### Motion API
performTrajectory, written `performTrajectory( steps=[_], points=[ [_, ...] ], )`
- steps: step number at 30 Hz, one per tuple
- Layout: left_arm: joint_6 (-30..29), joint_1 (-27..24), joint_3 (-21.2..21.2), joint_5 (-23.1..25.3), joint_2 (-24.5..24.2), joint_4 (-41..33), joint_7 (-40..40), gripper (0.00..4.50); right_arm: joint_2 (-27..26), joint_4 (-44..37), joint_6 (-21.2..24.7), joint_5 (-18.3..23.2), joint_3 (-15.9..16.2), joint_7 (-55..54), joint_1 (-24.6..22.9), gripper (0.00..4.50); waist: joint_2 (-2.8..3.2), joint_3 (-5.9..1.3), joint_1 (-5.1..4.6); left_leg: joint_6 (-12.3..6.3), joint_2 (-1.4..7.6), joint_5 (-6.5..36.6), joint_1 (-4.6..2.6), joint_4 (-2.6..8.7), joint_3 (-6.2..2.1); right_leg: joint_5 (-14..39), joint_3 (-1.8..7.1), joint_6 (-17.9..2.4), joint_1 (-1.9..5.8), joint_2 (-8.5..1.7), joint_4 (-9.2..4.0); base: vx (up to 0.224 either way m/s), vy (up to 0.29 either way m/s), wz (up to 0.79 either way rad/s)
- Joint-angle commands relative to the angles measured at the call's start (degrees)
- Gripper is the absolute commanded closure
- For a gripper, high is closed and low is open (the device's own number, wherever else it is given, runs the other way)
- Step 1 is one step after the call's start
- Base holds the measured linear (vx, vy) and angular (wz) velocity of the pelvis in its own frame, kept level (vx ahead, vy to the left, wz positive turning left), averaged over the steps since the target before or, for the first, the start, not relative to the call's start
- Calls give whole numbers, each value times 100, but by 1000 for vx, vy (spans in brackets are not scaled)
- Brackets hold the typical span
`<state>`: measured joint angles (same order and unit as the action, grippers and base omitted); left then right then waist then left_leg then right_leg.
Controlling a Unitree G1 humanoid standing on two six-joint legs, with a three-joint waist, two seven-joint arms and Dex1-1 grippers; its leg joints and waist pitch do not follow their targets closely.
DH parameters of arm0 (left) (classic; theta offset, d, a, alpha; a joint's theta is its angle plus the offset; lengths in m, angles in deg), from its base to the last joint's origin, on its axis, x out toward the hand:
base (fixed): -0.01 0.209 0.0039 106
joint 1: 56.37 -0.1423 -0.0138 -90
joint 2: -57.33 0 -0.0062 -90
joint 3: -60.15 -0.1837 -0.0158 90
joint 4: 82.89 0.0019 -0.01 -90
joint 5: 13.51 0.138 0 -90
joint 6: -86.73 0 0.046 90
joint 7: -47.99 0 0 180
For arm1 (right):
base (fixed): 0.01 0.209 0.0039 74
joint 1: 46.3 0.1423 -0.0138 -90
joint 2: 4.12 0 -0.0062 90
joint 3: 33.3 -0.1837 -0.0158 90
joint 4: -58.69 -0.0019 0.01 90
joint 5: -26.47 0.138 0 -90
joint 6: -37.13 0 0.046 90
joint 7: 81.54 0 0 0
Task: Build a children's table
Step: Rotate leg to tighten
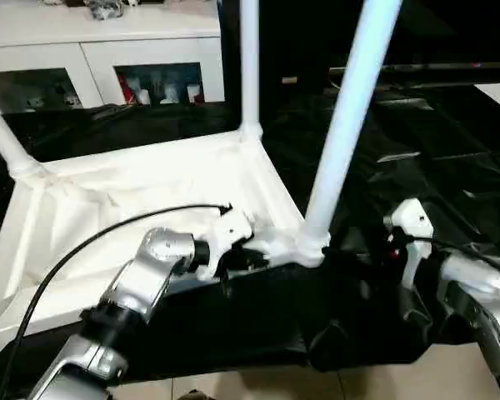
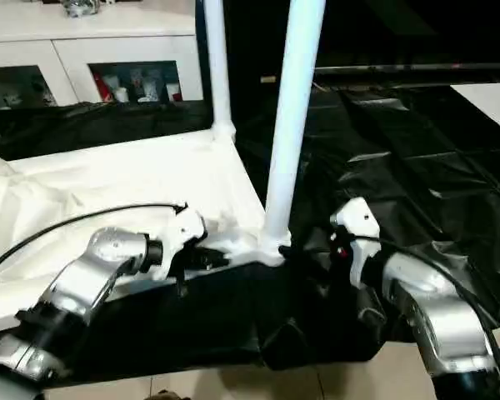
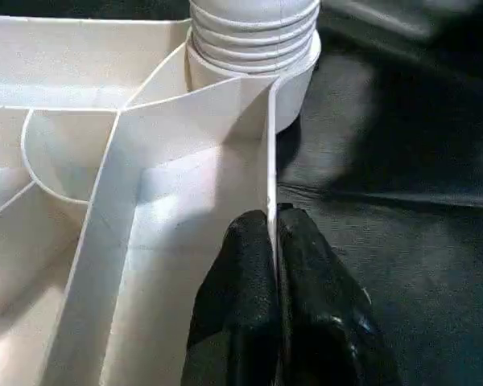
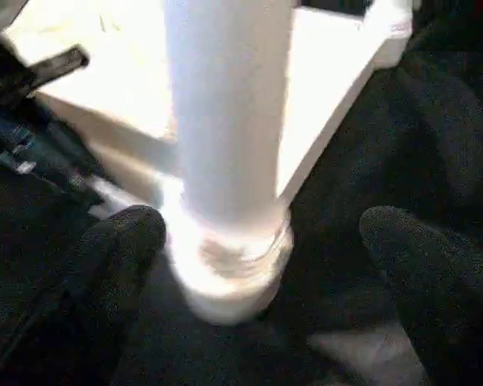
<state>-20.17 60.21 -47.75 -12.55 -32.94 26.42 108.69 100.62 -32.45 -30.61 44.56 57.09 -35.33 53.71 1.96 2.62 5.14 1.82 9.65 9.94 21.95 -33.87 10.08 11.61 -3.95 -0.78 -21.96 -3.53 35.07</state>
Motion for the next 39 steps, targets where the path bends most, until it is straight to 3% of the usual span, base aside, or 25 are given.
performTrajectory(
  steps=[1, 8, 10, 16, 17, 20, 22, 31, 32, 39],
  points=[
    [25, -125, -76, -356, 122, -157, 179, 448, 11, 109, -94, -40, 52, 67, 101, 0, -174, -270, 15, -409, 377, 1103, -89, 383, -130, 1744, 313, -972, 185, -560, -530, 0, 0, 0],
    [-24, -75, -79, -285, 166, -157, 106, 448, -31, 451, -201, -284, 375, 185, 359, 0, -189, -278, 11, -437, 370, 972, -80, 379, -128, 1524, 307, -994, 187, -557, -507, 0, 0, 0],
    [-49, 10, -48, -226, 175, -88, 15, 448, -71, 792, -358, -561, 604, 189, 526, 0, -212, -280, 15, -437, 371, 982, -87, 375, -119, 1567, 307, -992, 185, -561, -509, 0, 0, 0],
    [-20, 103, -24, -202, 184, 25, -43, 448, -165, 1012, -473, -588, 645, 185, 633, 0, -209, -279, 17, -438, 375, 978, -78, 383, -125, 1537, 311, -980, 195, -562, -499, 0, 0, 0],
    [-21, 112, -21, -201, 185, 33, -45, 450, -176, 1038, -498, -596, 655, 197, 647, 28, -210, -279, 20, -445, 376, 981, -81, 380, -123, 1533, 312, -984, 192, -565, -501, 0, 0, 0],
    [-17, 125, -16, -199, 184, 50, -42, 450, -180, 1075, -541, -611, 680, 234, 661, 38, -214, -270, 15, -442, 374, 994, -78, 384, -123, 1597, 312, -961, 192, -560, -511, 0, 0, 0],
    [-5, 144, -3, -197, 180, 87, -49, 450, -184, 1133, -594, -621, 687, 263, 677, 73, -213, -276, 17, -441, 376, 1015, -84, 381, -122, 1606, 313, -962, 190, -564, -510, 0, 0, 0],
    [5, 167, 18, -209, 167, 131, -61, 450, -218, 1253, -739, -622, 675, 295, 701, 133, -207, -269, 7, -426, 376, 1080, -80, 391, -127, 1689, 310, -962, 191, -564, -522, 0, 0, 0],
    [5, 168, 18, -209, 167, 132, -61, 450, -218, 1255, -740, -622, 676, 296, 701, 155, -206, -267, 7, -421, 380, 1076, -80, 393, -129, 1685, 312, -962, 190, -565, -521, 0, 0, 0],
    [-75, 225, 132, -200, 217, 261, -272, 450, -407, 1406, -920, -671, 623, 70, 692, 183, -192, -269, 0, -400, 365, 1092, -81, 388, -123, 1667, 313, -982, 181, -561, -530, 0, 0, 0]
  ],
)
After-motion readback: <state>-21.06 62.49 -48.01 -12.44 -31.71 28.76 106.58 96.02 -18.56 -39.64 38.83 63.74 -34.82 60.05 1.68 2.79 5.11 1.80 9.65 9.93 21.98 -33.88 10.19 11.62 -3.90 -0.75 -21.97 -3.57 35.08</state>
